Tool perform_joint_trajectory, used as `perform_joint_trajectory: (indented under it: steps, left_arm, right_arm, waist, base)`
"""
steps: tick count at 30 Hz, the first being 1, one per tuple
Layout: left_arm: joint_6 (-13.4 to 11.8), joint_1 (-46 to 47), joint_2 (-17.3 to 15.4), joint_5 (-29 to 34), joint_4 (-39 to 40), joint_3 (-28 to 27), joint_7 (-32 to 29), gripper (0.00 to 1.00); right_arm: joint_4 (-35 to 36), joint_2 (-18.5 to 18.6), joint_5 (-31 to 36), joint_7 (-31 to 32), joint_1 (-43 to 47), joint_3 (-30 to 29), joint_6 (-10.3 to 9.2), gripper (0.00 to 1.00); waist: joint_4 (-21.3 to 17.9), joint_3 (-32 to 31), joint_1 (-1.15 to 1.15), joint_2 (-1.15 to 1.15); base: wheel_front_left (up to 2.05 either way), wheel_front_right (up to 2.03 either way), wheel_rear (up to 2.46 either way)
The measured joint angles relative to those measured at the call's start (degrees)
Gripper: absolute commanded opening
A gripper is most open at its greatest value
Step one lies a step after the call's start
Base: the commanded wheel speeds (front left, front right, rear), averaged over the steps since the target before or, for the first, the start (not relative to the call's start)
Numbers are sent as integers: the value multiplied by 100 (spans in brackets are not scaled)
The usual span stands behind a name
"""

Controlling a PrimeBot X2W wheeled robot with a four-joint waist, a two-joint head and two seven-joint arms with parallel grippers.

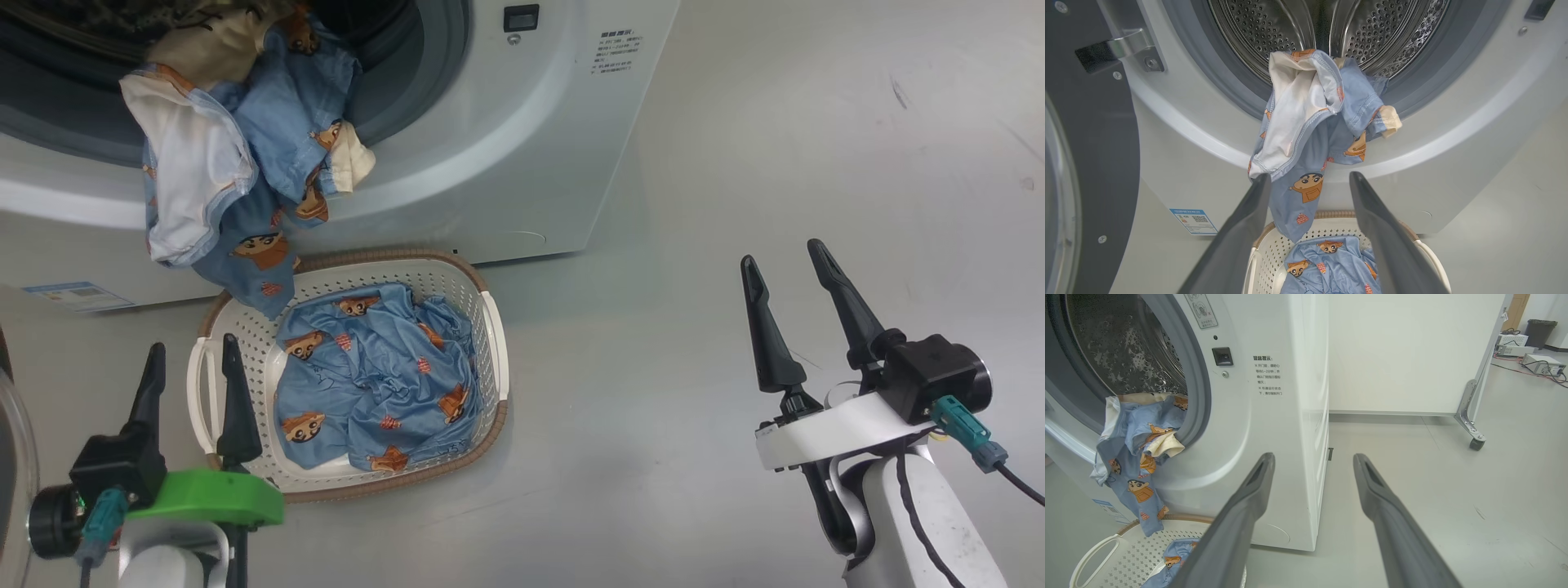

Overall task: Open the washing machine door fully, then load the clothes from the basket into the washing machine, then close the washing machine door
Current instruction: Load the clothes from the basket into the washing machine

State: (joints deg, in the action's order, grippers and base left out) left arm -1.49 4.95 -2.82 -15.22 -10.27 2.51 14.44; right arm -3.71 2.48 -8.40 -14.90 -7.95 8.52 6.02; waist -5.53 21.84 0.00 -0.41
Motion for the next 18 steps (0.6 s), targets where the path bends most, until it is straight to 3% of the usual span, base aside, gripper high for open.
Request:
perform_joint_trajectory:
  steps: [18]
  left_arm:
    - [-2,1333,-595,130,-1090,-282,-324,100]
  right_arm:
    - [-193,0,-78,0,-31,355,0,100]
  waist:
    - [-433,697,0,0]
  base:
    - [0,0,0]
